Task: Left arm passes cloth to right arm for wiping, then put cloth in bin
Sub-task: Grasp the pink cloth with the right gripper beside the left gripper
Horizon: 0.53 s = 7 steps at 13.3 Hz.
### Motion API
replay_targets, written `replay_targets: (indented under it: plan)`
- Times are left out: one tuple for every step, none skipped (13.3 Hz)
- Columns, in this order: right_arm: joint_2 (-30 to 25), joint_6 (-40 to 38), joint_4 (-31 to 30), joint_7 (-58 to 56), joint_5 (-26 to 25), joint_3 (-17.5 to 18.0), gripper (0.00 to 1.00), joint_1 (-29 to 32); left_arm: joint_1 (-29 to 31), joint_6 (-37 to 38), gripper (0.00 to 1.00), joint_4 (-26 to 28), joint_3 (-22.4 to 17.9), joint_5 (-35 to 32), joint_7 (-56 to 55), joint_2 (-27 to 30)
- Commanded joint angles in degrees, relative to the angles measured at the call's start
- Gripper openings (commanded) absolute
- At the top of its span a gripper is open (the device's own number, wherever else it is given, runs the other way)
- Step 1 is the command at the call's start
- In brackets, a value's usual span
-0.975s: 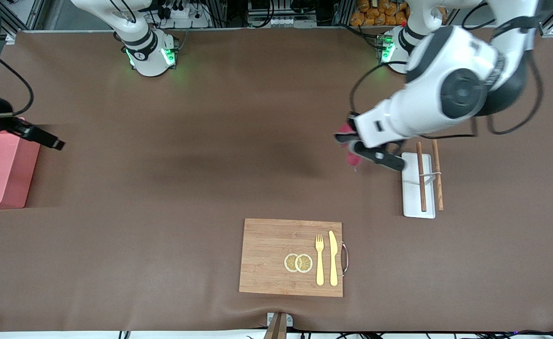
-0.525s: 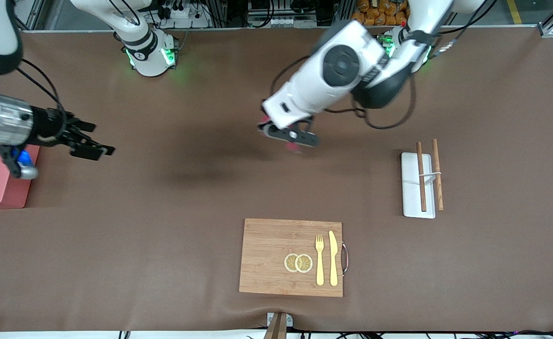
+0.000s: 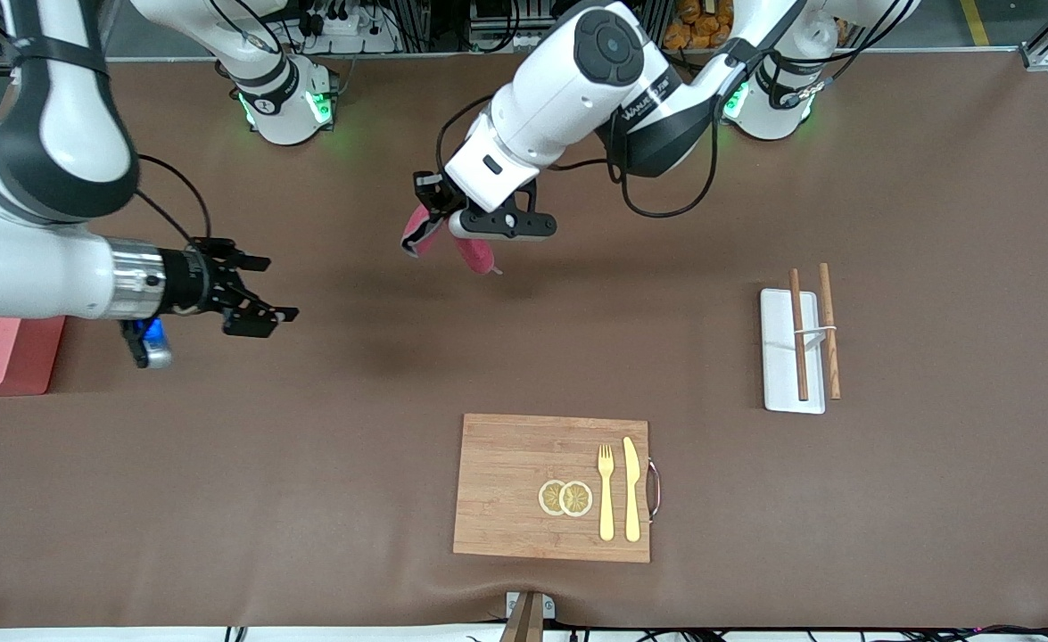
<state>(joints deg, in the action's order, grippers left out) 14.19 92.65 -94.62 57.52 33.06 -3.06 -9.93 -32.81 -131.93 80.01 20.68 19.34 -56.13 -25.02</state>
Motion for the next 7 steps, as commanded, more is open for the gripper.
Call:
replay_targets:
  plan:
    - [-1.1,0.3,-0.8,5.3,3.4,-0.5,1.0,-2.0,-3.0,-7.9,0.0,-0.7,-0.5,0.9,-5.7,-0.3]
    - [-1.1,0.4,-1.6,6.4,4.9,-0.5,1.0,-2.6,-3.7,-9.9,0.0,-0.7,-0.7,0.7,-6.6,-0.3]
    - [-1.2,0.9,-2.9,6.9,7.3,-0.5,1.0,-3.3,-3.8,-11.5,0.0,-0.6,-0.8,0.6,-7.3,-0.4]
    - [-1.1,0.9,-3.2,7.0,8.4,-0.5,1.0,-3.3,-4.0,-13.0,0.0,-0.6,-0.8,0.5,-7.8,-0.5]
    - [-1.3,0.5,-3.6,7.3,8.6,-0.5,1.0,-3.3,-4.1,-14.1,0.0,-0.6,-0.8,0.5,-7.9,-0.6]
    - [-1.5,-0.1,-3.6,8.3,8.6,-0.5,1.0,-3.5,-4.1,-14.3,0.0,-0.6,-0.8,0.5,-7.9,-0.7]
    - [-2.0,-1.1,-3.5,9.7,8.8,-0.5,1.0,-4.0,-4.2,-14.4,0.0,-0.6,-0.9,0.4,-7.9,-0.8]
